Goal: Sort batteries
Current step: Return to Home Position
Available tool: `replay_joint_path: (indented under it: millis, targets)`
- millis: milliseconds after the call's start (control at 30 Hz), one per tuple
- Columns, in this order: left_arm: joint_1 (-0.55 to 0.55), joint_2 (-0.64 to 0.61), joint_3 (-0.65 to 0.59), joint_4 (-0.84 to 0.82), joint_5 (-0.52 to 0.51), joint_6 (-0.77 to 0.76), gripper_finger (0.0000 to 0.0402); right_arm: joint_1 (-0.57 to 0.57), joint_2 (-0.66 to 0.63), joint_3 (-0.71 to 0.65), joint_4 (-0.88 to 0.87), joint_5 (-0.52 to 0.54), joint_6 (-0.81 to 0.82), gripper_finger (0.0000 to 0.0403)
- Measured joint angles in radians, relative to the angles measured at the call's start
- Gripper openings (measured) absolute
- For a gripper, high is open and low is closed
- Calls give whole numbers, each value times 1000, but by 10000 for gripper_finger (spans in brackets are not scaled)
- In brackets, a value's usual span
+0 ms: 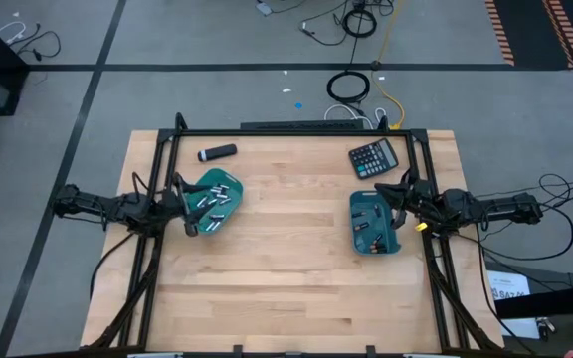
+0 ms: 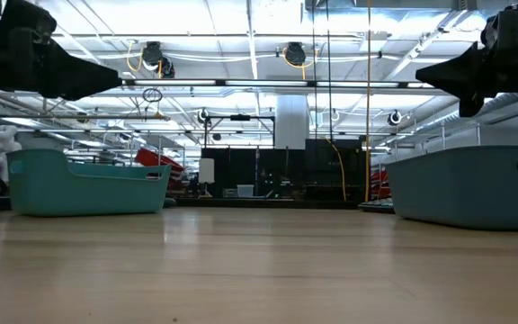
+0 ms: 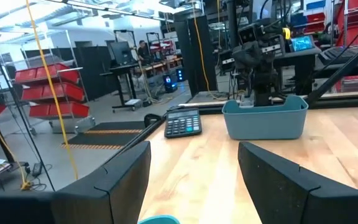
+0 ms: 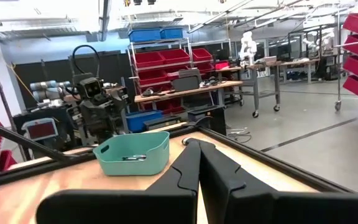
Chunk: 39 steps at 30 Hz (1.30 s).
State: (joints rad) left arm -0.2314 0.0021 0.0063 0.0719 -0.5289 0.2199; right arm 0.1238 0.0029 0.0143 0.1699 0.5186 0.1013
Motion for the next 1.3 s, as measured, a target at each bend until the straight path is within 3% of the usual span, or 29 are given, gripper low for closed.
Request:
replay_joint_path:
  millis: [1300]
  targets:
    - [0,0,-1,-1,0,-3,253,0,0,0,0,1,-12,0]
